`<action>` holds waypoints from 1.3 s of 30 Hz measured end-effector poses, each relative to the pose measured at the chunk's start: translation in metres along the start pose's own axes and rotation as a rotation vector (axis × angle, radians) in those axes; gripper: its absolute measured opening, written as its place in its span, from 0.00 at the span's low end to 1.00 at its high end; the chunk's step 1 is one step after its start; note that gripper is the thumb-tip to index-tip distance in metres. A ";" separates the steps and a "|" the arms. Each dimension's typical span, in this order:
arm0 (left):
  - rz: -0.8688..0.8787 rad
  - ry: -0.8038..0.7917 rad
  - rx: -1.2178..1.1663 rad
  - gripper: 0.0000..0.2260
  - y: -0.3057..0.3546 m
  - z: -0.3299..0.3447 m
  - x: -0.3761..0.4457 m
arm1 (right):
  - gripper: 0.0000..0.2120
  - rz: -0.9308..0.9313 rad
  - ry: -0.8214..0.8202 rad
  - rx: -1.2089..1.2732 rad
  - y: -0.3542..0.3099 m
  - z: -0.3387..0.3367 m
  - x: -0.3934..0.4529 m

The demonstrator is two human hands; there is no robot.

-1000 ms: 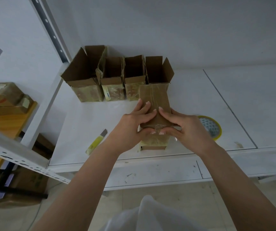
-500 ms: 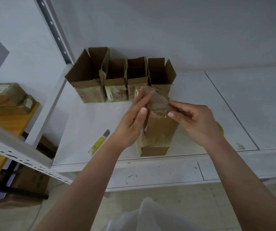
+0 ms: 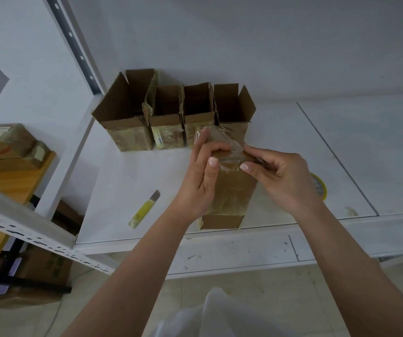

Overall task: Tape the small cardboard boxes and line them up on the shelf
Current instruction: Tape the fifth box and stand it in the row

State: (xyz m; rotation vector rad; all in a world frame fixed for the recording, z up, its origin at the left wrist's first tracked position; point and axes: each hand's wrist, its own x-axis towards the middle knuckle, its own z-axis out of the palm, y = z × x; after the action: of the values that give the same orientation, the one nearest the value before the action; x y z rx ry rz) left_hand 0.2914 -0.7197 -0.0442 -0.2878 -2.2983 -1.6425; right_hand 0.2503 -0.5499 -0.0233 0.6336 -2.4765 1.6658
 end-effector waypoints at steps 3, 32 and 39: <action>-0.005 -0.040 0.028 0.29 0.000 -0.001 0.001 | 0.28 -0.010 0.011 -0.019 -0.001 0.001 0.001; 0.014 0.247 0.145 0.17 0.021 -0.003 0.013 | 0.25 -0.110 -0.019 0.039 -0.005 0.021 0.006; 0.079 0.226 0.184 0.22 0.017 -0.008 0.008 | 0.31 -0.162 -0.005 0.031 -0.007 0.021 0.004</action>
State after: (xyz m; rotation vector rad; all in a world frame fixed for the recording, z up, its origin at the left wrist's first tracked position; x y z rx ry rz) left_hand 0.2907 -0.7218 -0.0245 -0.1404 -2.2159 -1.3406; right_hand 0.2526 -0.5724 -0.0245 0.8191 -2.3359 1.6472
